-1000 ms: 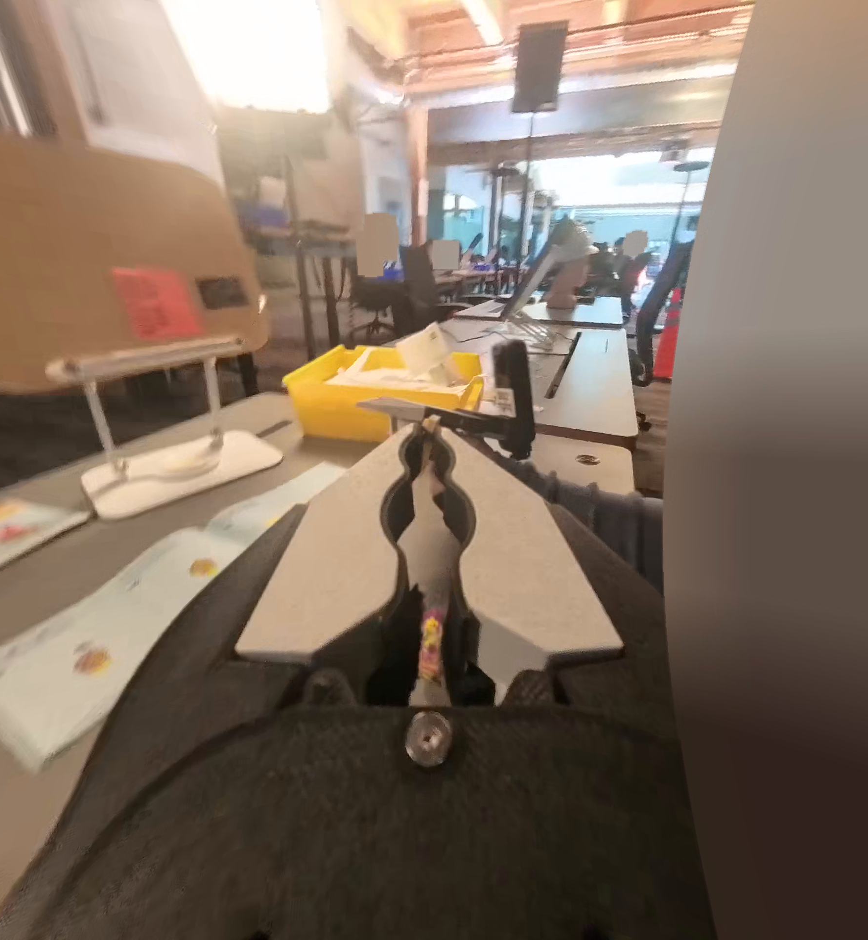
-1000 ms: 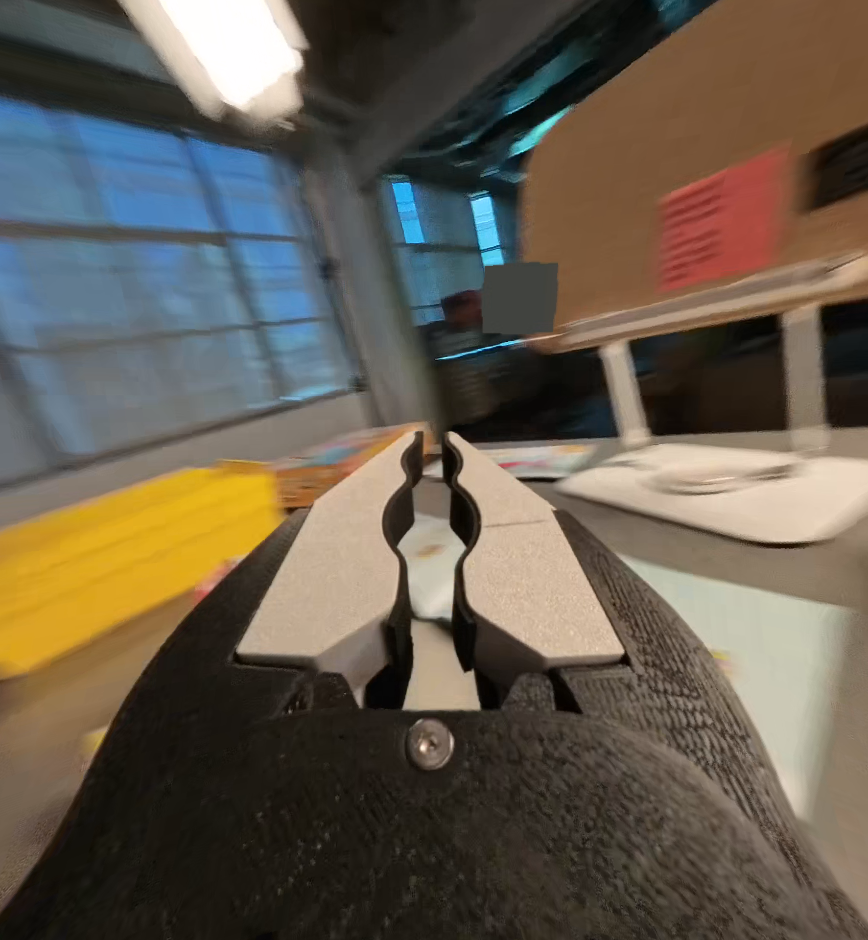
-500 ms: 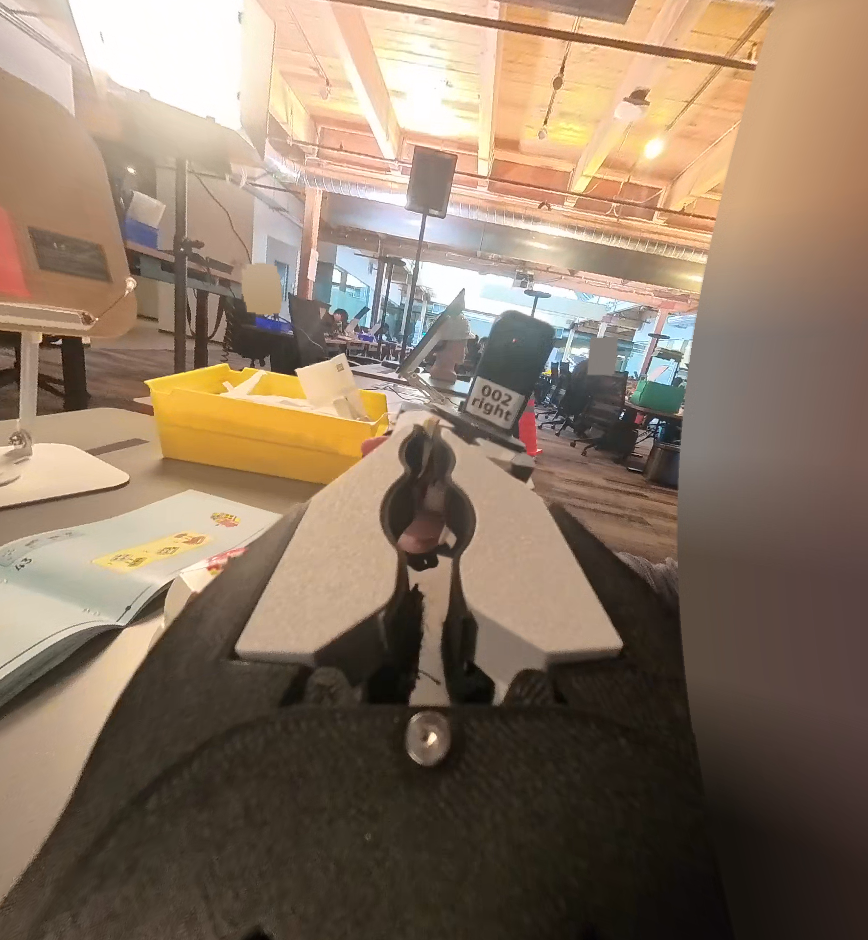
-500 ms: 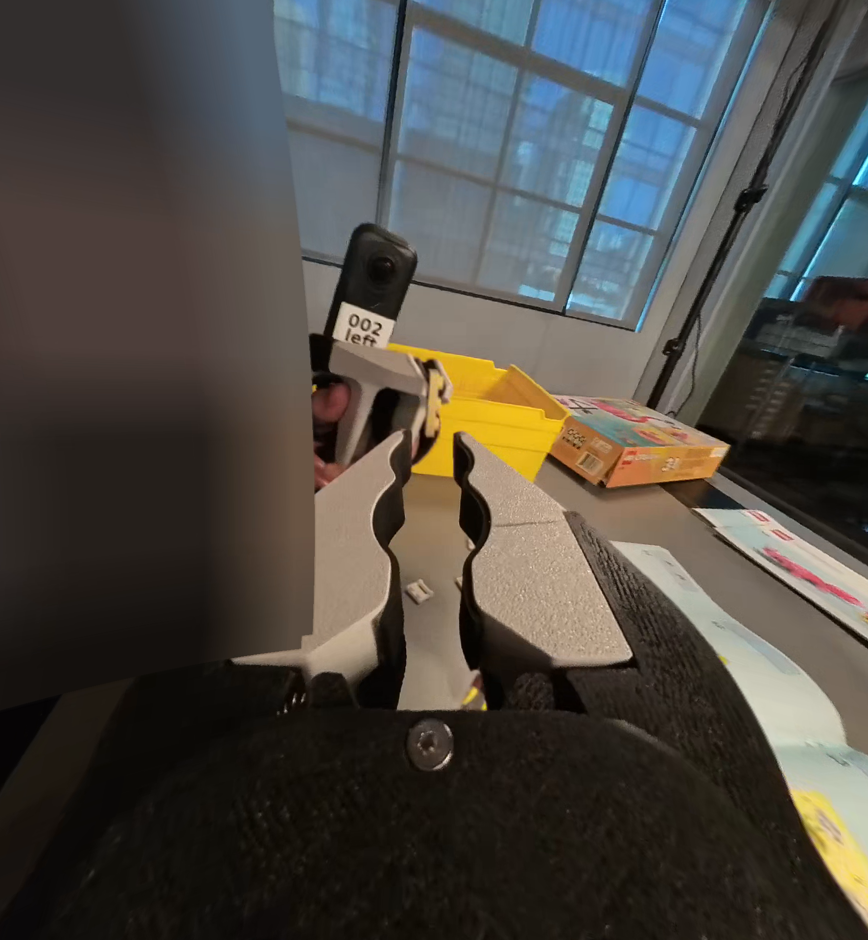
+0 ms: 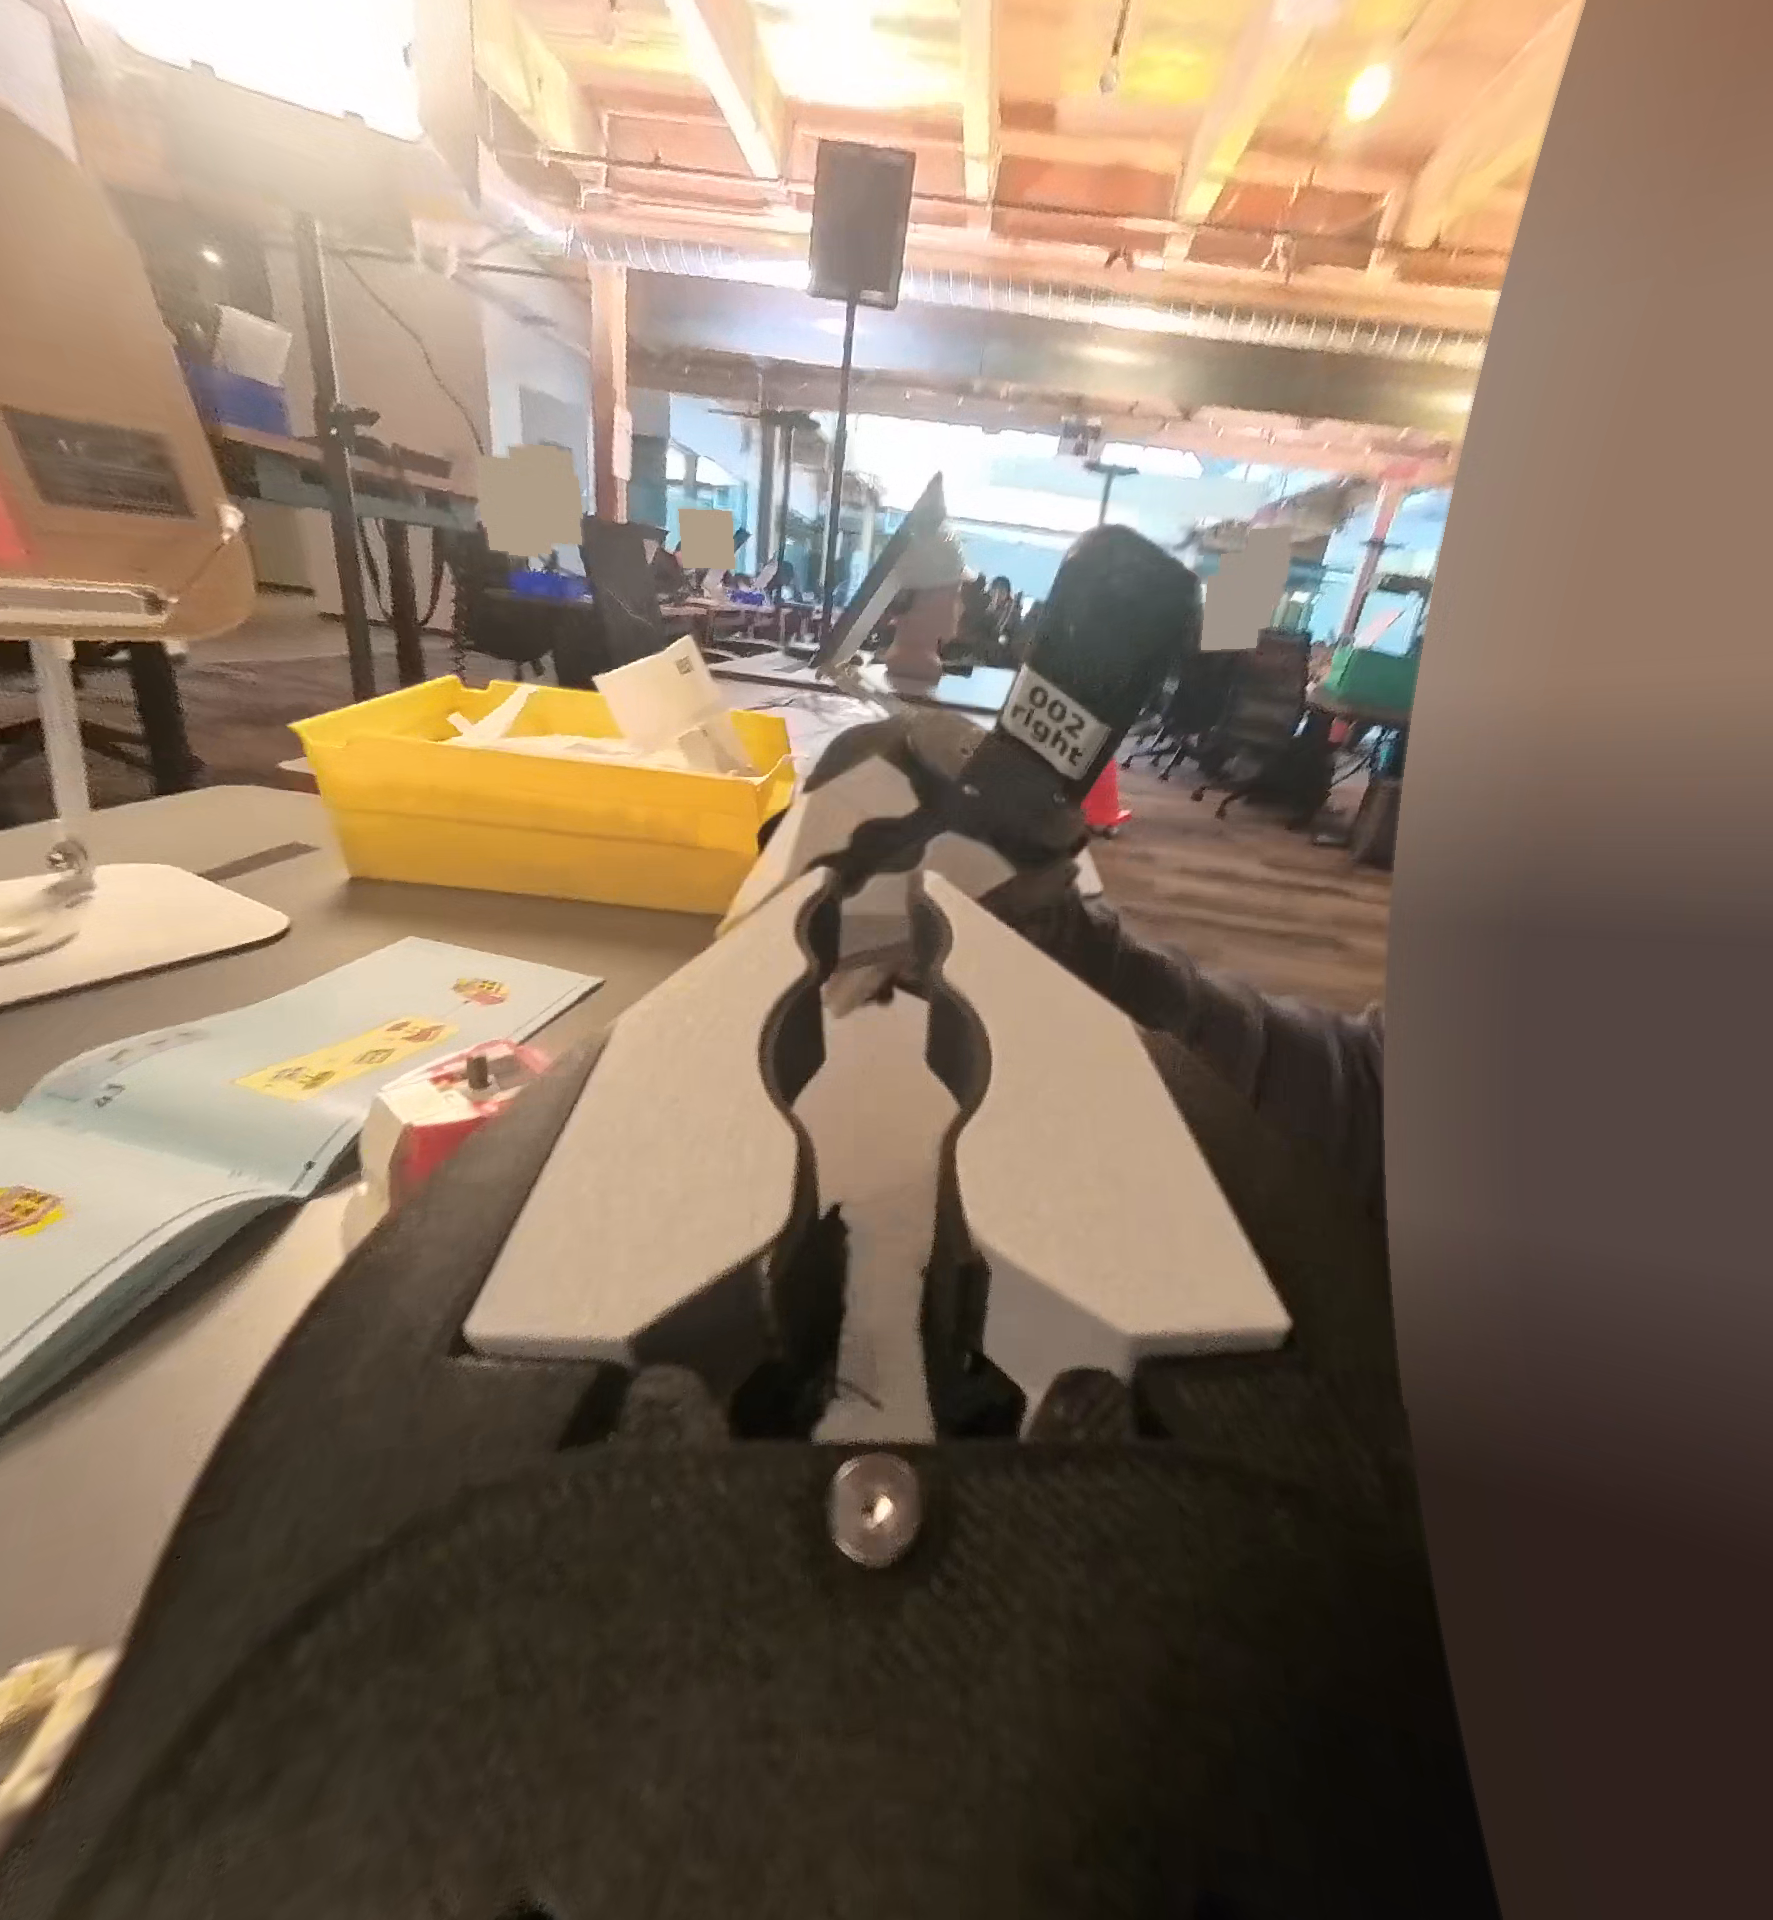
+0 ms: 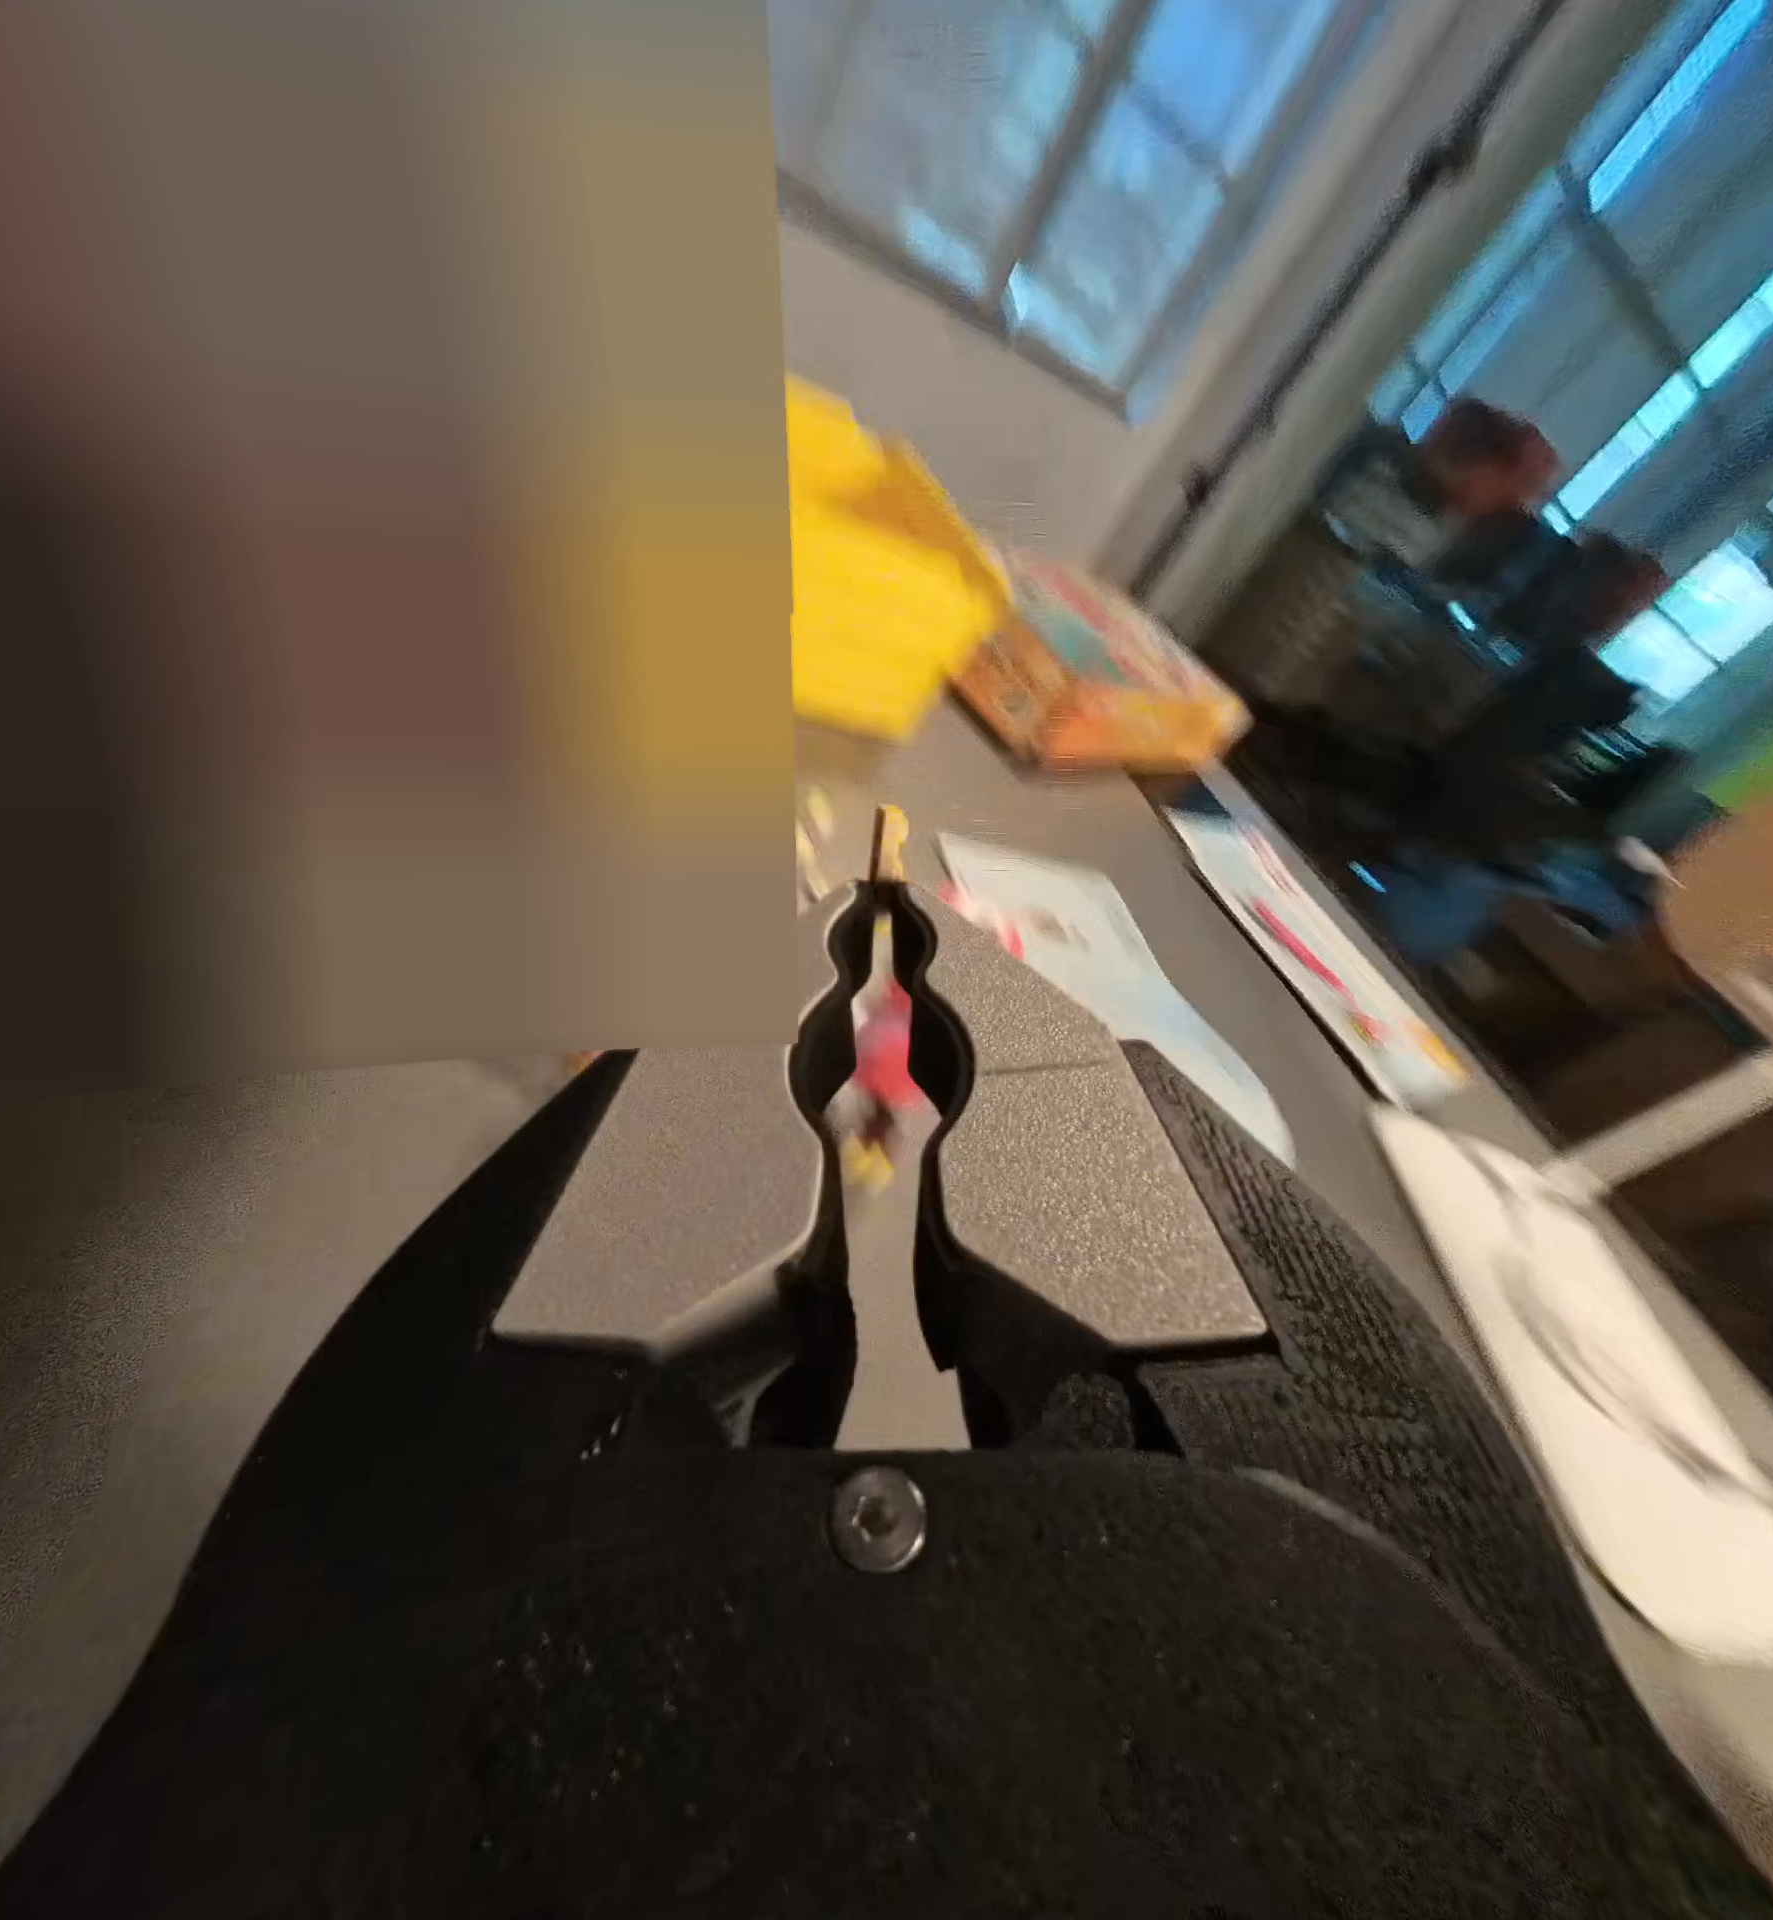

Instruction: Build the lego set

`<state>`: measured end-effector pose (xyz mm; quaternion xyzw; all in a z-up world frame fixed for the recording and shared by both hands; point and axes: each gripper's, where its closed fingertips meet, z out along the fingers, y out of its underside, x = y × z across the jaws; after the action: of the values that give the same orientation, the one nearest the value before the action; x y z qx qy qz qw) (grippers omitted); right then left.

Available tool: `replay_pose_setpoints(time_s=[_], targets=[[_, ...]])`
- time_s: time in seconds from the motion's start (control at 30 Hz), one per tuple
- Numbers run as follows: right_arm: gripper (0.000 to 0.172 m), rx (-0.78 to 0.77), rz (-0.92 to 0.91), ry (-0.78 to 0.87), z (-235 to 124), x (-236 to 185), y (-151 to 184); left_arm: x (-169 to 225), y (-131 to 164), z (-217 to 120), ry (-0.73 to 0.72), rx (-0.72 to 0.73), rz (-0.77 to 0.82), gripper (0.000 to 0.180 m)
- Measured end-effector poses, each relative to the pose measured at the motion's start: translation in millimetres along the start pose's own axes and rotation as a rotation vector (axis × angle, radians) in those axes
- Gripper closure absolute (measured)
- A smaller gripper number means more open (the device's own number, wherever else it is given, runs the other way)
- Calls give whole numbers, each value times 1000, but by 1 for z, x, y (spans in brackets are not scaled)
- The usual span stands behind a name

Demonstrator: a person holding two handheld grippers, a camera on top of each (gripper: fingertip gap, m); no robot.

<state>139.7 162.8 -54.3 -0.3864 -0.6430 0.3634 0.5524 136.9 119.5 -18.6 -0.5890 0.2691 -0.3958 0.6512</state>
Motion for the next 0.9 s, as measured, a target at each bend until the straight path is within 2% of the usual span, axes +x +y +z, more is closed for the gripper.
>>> replay_pose_setpoints(time_s=[0.03,0.13,0.23,0.33,0.5,0.7,0.8,0.9], targets=[[171,-127,-78,54,-5,7,24,2,1,-5,-17,-25,24,167],[171,-510,-387,123,-26,20,93,0,9,-20,-101,-106,84,167],[171,-757,-771,84,-46,23,129,-1,17,-33,-153,-161,105,168],[171,-833,-1042,-6,-57,22,142,-2,15,-43,-187,-163,101,169],[169,-889,-1362,-193,-74,22,160,-2,-3,-55,-242,-100,73,169],[158,-896,-1599,-268,-88,33,168,-4,-18,-72,-338,-125,51,170],[145,-906,-1526,-278,-99,36,167,0,-37,-87,-372,-73,36,171],[134,-951,-1358,-244,-111,43,163,2,-54,-110,-430,-35,51,170]])
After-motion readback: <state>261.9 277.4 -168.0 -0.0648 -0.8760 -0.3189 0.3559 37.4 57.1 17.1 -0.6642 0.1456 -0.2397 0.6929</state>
